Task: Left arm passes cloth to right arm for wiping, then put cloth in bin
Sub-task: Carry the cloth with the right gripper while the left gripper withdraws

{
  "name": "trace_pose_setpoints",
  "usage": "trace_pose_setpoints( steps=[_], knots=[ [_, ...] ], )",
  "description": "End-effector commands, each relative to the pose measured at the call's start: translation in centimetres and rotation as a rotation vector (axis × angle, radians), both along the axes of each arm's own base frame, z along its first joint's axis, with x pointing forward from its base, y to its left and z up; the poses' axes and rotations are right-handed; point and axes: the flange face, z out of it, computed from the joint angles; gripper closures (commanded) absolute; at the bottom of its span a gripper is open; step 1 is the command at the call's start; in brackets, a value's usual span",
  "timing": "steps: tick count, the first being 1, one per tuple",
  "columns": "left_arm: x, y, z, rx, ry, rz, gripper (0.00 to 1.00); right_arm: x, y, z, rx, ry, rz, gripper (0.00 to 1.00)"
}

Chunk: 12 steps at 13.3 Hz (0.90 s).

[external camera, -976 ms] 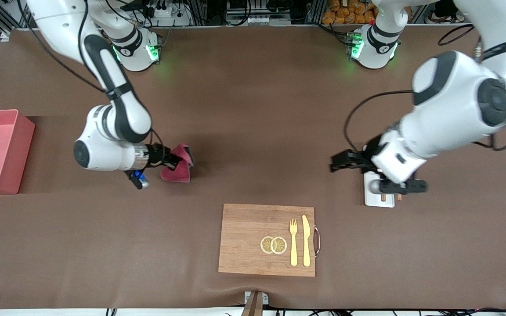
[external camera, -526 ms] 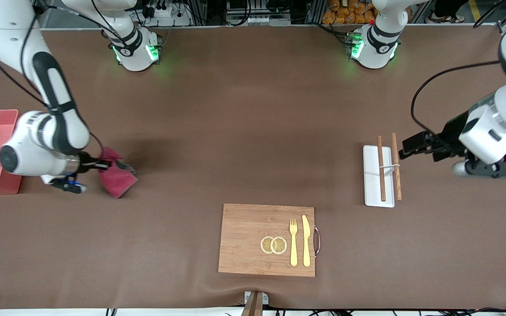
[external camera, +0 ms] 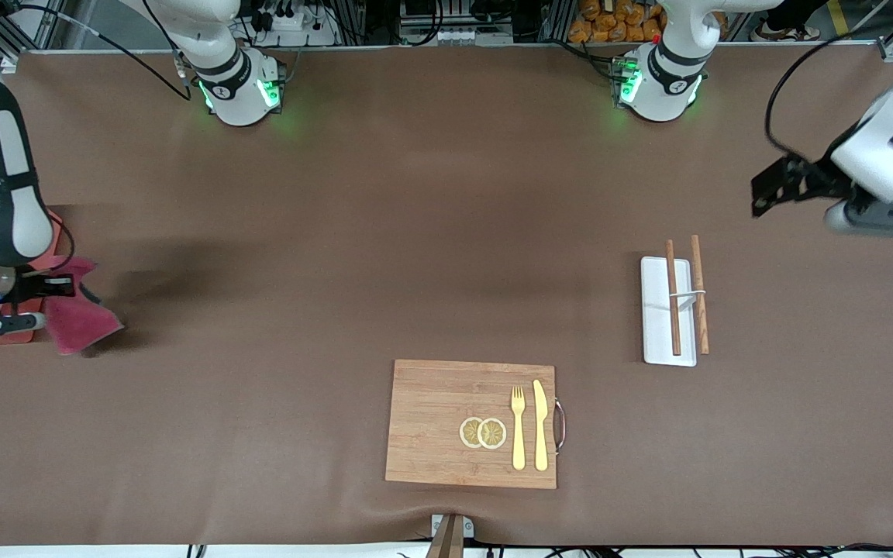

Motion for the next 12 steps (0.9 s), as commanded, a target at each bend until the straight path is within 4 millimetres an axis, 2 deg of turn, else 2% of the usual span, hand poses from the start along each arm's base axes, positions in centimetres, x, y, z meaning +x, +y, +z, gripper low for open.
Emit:
trace_pose_setpoints(
  steps=[1, 2, 3, 5, 7, 8, 11, 12],
  knots=[
    [-2.4, 1.3, 1.5, 0.012, 0.013, -0.019, 0.00, 0.5, 1.2, -0.7, -0.017, 0.006, 0.035, 1.00],
    [-2.5, 1.4, 1.6, -0.002, 0.017, -0.012, 0.00, 0.5, 2.1, -1.8, -0.021, 0.019, -0.029, 1.00],
    [-3.1, 1.5, 1.8, -0.018, 0.040, -0.006, 0.00, 0.4, 4.1, -3.3, -0.019, 0.035, -0.079, 1.00],
    [-4.1, 2.0, 2.4, -0.019, 0.054, 0.007, 0.00, 0.5, 9.2, -5.5, 0.046, 0.015, -0.152, 1.00],
    [-4.2, 2.7, 2.7, -0.020, 0.046, 0.026, 0.00, 1.2, 13.1, -7.9, 0.053, 0.011, -0.241, 1.00],
    [-4.1, 3.3, 2.8, -0.021, 0.040, 0.038, 0.00, 1.5, 15.6, -8.1, 0.054, 0.013, -0.296, 1.00],
    [-3.3, 3.3, 3.2, -0.034, -0.018, 0.042, 0.00, 1.5, 25.3, -8.4, 0.078, 0.036, -0.435, 1.00],
    [-3.1, 2.8, 3.1, -0.037, -0.030, 0.034, 0.00, 1.4, 29.3, -8.2, 0.090, 0.039, -0.490, 1.00]
  ],
)
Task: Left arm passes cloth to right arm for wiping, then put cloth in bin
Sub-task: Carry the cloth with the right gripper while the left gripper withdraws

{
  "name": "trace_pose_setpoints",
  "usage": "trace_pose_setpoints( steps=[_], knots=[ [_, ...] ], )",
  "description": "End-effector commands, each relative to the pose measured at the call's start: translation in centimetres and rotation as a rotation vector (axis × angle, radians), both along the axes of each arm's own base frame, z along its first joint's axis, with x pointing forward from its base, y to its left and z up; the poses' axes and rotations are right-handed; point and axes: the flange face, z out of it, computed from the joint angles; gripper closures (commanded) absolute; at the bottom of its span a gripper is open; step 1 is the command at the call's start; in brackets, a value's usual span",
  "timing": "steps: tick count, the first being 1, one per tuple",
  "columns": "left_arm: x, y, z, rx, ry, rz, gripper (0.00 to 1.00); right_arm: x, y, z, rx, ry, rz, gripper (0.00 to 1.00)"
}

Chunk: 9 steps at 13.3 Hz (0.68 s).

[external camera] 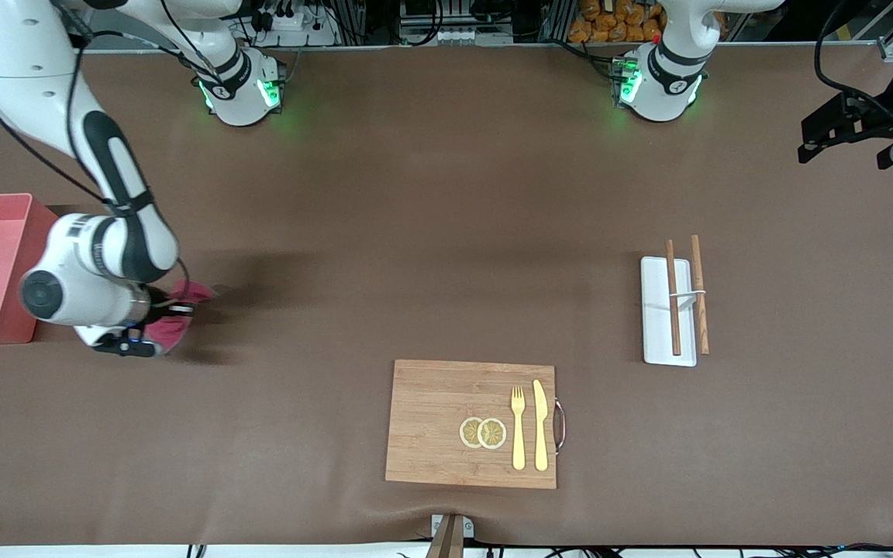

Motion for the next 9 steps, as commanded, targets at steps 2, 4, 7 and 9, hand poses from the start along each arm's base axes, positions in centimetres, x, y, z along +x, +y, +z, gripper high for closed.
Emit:
trace_pose_setpoints(
  steps=[2, 4, 7, 9],
  knots=[
    [0.1, -0.9, -0.2, -0.024, -0.035, -0.007, 0.00, -1.0, 12.5, 0.9, 0.034, 0.021, -0.229, 1.00],
    [0.6, -0.6, -1.9, -0.023, -0.023, 0.000, 0.00, -2.8, 21.4, 1.3, 0.152, 0.064, -0.358, 1.00],
    [1.2, -0.4, -4.3, -0.020, -0.010, 0.005, 0.00, -3.7, 27.8, 2.6, 0.196, 0.046, -0.483, 1.00],
    [1.2, -0.5, -5.1, -0.021, -0.005, 0.004, 0.00, -2.8, 28.2, 4.4, 0.200, 0.042, -0.522, 1.00]
  ],
)
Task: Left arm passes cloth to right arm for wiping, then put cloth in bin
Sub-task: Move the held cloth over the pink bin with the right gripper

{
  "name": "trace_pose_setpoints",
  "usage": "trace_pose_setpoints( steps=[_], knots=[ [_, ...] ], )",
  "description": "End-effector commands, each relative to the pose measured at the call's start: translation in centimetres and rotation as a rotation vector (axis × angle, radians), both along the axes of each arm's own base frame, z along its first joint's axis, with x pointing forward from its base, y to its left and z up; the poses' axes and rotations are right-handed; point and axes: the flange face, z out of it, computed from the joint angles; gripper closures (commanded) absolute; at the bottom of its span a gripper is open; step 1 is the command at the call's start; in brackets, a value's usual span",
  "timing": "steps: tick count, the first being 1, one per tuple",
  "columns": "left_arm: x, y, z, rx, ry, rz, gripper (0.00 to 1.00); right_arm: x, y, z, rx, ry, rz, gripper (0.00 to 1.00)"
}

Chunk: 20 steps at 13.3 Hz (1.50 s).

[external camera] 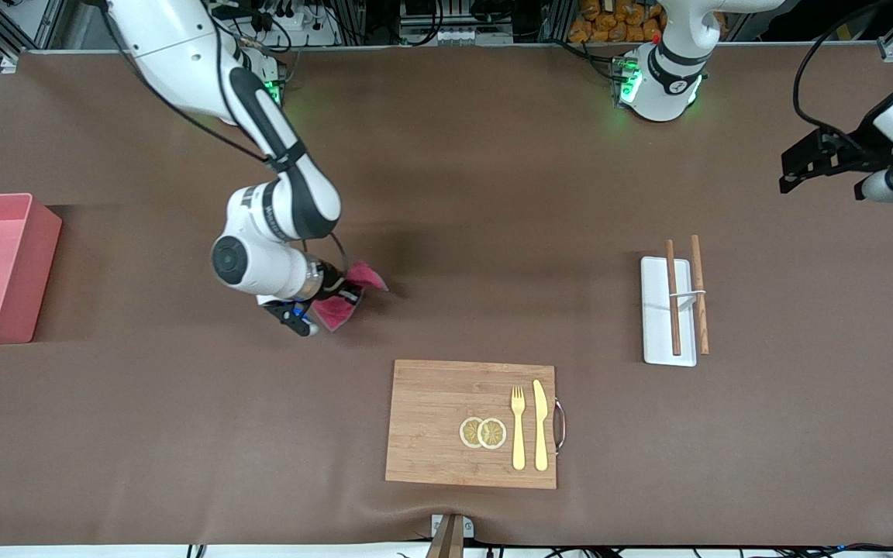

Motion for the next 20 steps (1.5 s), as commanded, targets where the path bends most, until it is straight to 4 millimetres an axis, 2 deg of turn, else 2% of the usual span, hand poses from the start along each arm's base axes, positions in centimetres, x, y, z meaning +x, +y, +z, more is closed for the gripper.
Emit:
trace_pose_setpoints(
  steps=[1, 2, 4, 6, 7, 8, 11, 16, 18, 20],
  knots=[
    [-0.3, -0.1, -0.4, -0.018, -0.007, 0.008, 0.00, 1.5, -1.6, 2.9, 0.023, 0.025, -0.058, 1.00],
    [-0.3, -0.5, -0.3, -0.018, -0.009, 0.002, 0.00, 2.4, -3.9, 5.1, 0.019, 0.043, -0.056, 1.00],
    [-0.3, -0.6, -0.3, -0.019, -0.009, -0.001, 0.00, 3.8, -8.4, 10.1, -0.086, 0.054, 0.057, 1.00],
    [-0.3, -0.5, -0.2, -0.020, -0.010, -0.001, 0.00, 5.2, -12.8, 13.8, -0.196, 0.015, 0.153, 1.00],
    [-0.3, -0.5, -0.2, -0.020, -0.010, -0.001, 0.00, 5.6, -15.2, 14.9, -0.229, -0.020, 0.228, 1.00],
    [-0.3, -0.5, -0.2, -0.020, -0.010, -0.001, 0.00, 6.1, -18.5, 15.3, -0.242, -0.044, 0.301, 1.00],
    [-0.4, 0.0, 0.7, -0.020, -0.029, 0.006, 0.00, 6.6, -29.8, 16.9, -0.229, -0.105, 0.502, 1.00],
    [-0.4, -0.2, 0.9, -0.020, -0.032, 0.006, 0.00, 1.8, -50.2, 24.1, -0.238, -0.178, 0.834, 1.00],
    [-0.3, 0.0, 0.8, -0.020, -0.030, 0.011, 0.00, -1.0, -57.6, 26.8, -0.273, -0.208, 0.960, 1.00],
    [-0.4, 0.0, 1.0, -0.020, -0.033, 0.011, 0.00, -4.1, -64.5, 28.1, -0.305, -0.223, 1.025, 1.00]
  ],
)
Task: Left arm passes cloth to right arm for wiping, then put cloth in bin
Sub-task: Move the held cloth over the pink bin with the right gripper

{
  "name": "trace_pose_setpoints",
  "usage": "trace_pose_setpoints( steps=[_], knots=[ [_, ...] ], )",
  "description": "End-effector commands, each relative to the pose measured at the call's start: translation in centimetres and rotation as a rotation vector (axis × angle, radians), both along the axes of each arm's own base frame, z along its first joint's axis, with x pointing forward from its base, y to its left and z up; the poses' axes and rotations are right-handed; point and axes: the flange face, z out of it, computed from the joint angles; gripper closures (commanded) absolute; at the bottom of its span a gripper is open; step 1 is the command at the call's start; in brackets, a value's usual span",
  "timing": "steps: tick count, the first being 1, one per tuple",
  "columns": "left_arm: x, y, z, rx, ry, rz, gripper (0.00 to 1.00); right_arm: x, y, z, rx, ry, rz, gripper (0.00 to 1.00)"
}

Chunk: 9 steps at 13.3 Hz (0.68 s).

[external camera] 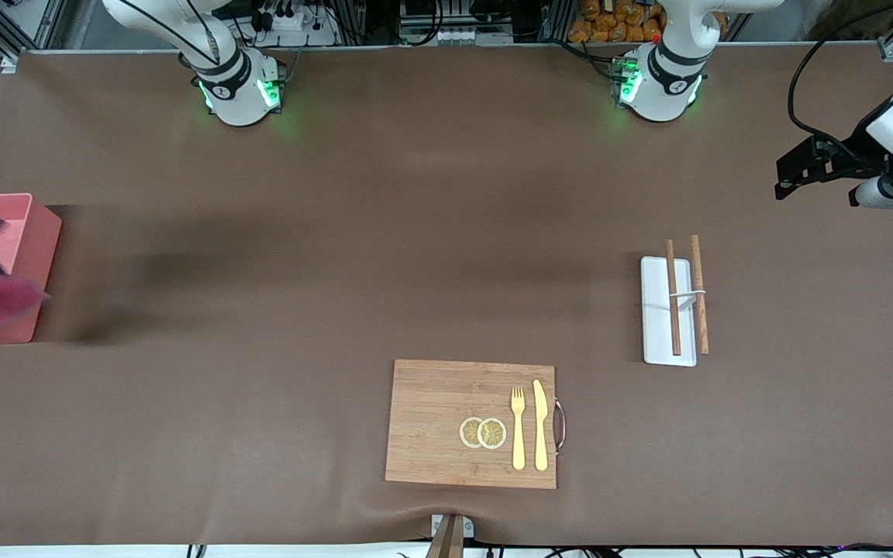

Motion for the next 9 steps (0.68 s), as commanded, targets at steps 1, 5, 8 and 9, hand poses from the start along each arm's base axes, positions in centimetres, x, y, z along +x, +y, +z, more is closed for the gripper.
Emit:
trace_pose_setpoints(
  steps=[1, 5, 8, 9],
  knots=[
    [-0.3, 0.1, 0.7, -0.018, -0.015, 0.011, 0.00, -3.7, -7.9, 1.5, -0.061, -0.028, 0.100, 1.00],
    [-0.4, 0.2, 0.7, -0.016, -0.014, 0.013, 0.00, -6.4, -16.3, -7.1, -0.035, -0.033, 0.190, 1.00],
    [-0.4, 0.2, 0.7, -0.017, -0.014, 0.011, 0.00, -7.5, -19.8, -17.8, 0.096, -0.125, 0.244, 1.00],
    [-0.4, 0.2, 0.7, -0.017, -0.014, 0.013, 0.00, -7.5, -20.3, -20.1, 0.105, -0.148, 0.250, 1.00]
  ],
)
